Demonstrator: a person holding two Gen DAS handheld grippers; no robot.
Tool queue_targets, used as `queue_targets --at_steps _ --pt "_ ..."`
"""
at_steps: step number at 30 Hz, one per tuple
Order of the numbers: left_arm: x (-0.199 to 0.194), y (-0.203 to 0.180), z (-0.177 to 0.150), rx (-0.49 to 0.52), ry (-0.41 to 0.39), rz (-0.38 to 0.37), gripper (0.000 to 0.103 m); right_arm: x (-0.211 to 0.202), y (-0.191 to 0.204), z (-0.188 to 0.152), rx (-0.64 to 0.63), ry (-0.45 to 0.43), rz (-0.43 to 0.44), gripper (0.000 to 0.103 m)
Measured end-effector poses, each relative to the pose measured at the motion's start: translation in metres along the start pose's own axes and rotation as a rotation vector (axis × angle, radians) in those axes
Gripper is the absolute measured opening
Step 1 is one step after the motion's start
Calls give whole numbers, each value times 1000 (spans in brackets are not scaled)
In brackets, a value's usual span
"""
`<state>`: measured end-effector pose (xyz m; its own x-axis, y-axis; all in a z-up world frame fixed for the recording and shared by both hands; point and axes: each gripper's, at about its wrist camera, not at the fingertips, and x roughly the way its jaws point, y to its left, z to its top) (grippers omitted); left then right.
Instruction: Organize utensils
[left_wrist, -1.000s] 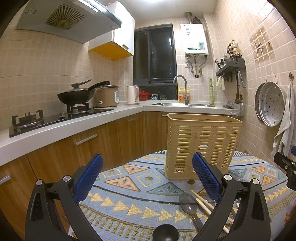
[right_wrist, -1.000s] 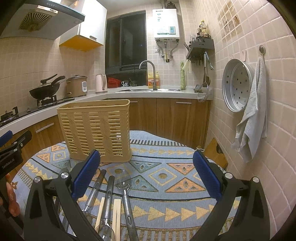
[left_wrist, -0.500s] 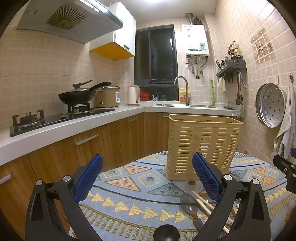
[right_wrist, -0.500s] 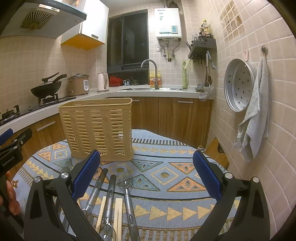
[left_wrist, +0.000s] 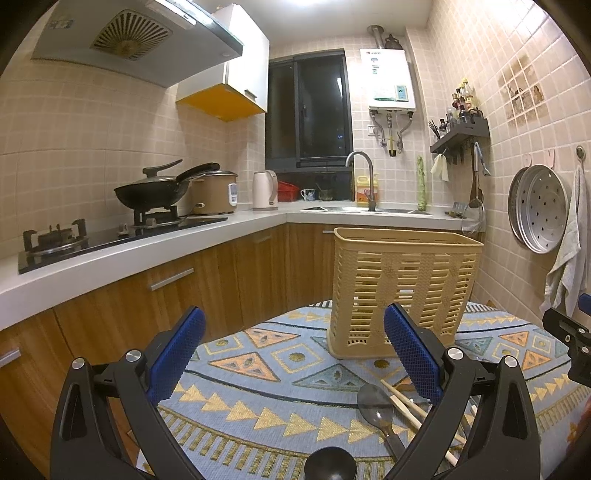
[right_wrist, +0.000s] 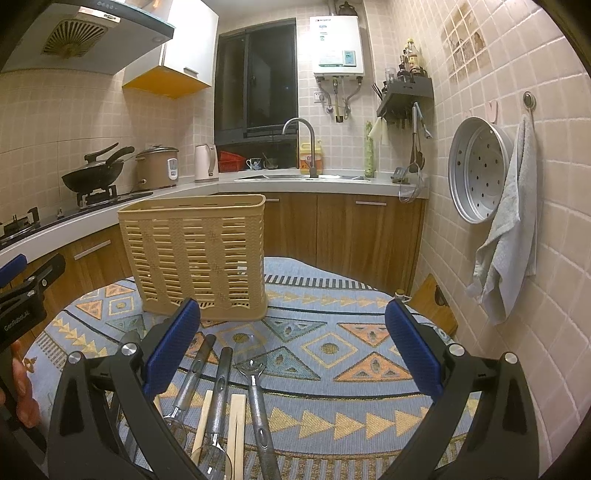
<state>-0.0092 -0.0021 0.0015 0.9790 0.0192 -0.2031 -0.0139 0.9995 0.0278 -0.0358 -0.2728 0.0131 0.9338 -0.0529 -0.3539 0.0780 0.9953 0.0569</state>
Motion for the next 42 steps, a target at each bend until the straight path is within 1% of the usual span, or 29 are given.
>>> queue_targets --at_steps 11,42 --pt "0 0 0 2 0 1 94 -2 6 -1 -35 -11 9 96" --pt "3 0 -2 -4 13 4 95 -3 9 0 -51 -15 8 96"
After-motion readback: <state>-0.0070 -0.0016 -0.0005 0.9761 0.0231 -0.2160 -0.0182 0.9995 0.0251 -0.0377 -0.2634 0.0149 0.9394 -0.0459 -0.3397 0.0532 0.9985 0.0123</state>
